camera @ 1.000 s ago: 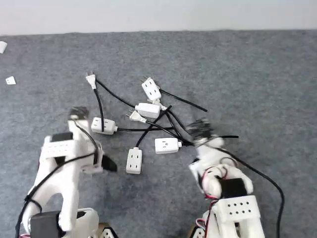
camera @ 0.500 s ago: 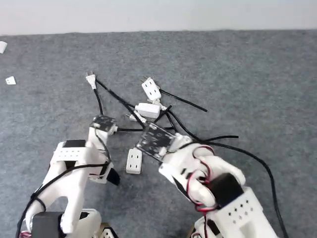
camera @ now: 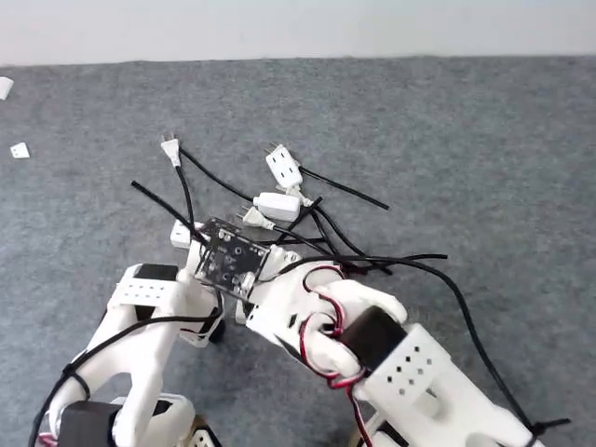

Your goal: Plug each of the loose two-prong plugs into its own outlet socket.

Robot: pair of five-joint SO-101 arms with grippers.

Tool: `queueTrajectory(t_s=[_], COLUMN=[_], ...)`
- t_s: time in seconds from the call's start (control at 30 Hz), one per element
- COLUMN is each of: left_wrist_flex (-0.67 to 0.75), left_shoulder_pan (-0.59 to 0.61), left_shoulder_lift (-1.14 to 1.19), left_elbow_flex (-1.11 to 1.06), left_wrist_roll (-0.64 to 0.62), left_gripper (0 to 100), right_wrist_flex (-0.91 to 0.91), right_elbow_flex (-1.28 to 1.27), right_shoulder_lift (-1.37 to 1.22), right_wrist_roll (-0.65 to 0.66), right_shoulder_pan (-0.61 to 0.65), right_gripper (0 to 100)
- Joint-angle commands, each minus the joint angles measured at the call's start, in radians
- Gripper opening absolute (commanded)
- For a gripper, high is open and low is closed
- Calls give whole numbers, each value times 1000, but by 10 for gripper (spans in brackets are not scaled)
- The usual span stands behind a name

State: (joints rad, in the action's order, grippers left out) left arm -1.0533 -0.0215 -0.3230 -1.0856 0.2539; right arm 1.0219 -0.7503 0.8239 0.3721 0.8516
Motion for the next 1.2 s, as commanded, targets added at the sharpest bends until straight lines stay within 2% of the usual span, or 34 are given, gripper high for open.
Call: queueTrajectory(t_s=[0.0,0.13,0.27,0.6,0.8,0.87,1.03,1.17], left_wrist_flex=[48,44,11,0,9,31,77,81], left_shoulder_pan=[-20,-38,-43,-44,-100,-98,-89,-11], left_shoulder_lift=[-9,-9,-11,-15,-204,-301,-493,-589], left_elbow_flex=[-5,-7,-7,-8,-125,-174,-269,-298], left_wrist_roll=[11,15,110,166,195,187,55,20], left_gripper=[130,130,130,131,131,133,134,134], right_wrist_flex=[-88,-122,-159,-213,-242,-259,-262,-228], right_elbow_flex=[-8,-20,-20,-15,-15,-14,-20,-20], right_shoulder_lift=[-10,-44,-90,-147,-165,-176,-223,-268], right_wrist_roll=[-43,-55,-57,-106,-161,-193,-356,-373], right_shoulder_pan=[-44,-47,-48,-50,-68,-87,-113,-116], right_gripper=[9,9,9,9,9,9,9,8])
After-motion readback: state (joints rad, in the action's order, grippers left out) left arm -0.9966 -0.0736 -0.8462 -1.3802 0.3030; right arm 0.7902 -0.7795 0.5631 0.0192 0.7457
